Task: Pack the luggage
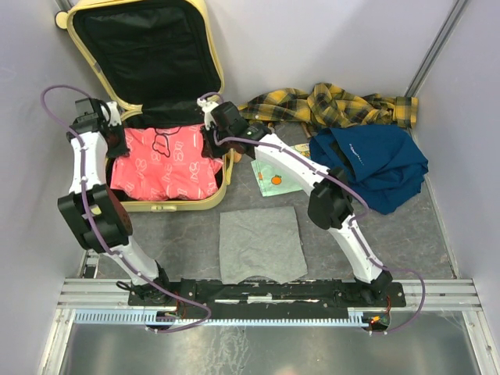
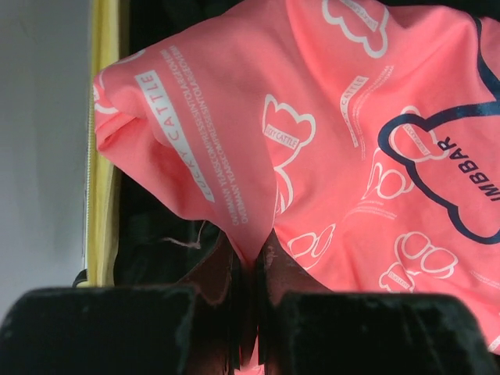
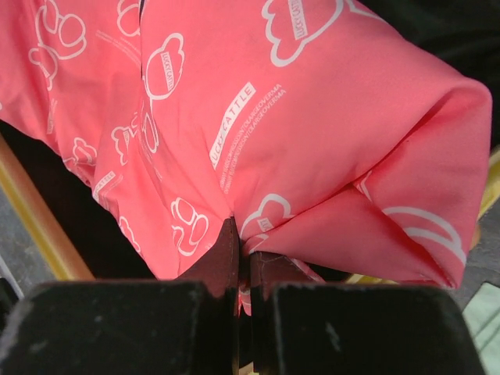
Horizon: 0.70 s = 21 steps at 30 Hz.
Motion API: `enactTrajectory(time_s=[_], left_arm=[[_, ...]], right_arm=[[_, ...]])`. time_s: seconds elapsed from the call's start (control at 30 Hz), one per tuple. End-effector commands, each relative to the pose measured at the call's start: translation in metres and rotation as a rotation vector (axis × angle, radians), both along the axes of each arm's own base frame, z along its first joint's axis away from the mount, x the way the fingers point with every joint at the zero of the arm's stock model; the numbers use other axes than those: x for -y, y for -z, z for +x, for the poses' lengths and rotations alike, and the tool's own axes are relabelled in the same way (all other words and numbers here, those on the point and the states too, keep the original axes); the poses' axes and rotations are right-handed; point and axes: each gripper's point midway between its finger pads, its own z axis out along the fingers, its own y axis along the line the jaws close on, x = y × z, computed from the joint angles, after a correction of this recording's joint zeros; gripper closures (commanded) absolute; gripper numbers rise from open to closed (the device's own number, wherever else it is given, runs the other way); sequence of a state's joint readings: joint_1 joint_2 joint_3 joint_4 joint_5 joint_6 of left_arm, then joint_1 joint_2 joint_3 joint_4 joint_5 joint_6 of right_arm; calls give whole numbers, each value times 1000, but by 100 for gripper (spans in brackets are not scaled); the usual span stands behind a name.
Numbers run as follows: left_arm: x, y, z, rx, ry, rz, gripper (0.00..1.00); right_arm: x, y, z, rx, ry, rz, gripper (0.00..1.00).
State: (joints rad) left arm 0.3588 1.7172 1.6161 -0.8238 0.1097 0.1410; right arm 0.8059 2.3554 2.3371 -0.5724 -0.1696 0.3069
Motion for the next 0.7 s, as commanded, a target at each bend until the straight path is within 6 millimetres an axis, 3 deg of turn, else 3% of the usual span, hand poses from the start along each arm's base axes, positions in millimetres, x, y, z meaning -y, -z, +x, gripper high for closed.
enactTrajectory(time_s=[0.0,0.27,0.3,0.37,0.43,0.47,0.53,0.67], left_arm=[[-24,16,9,1,29,101,97],[-40,66,12,-94,29,148,97],[-45,70,13,-106,21,164,96],[-50,75,16,-123,17,180,83],[-49,72,19,-125,30,172,54],[-47,66,20,-117,41,165,43],[-40,50,23,-79,75,148,24],[-19,13,23,10,166,108,7]], right_arm=[[-6,5,12,44,32,9,98],[1,58,19,43,50,-112,97],[2,63,18,37,49,-120,92],[2,64,15,33,46,-126,67],[6,54,16,47,60,-127,36],[7,45,16,57,63,-120,27],[7,19,14,89,46,-91,15],[5,-48,1,158,-22,8,4]])
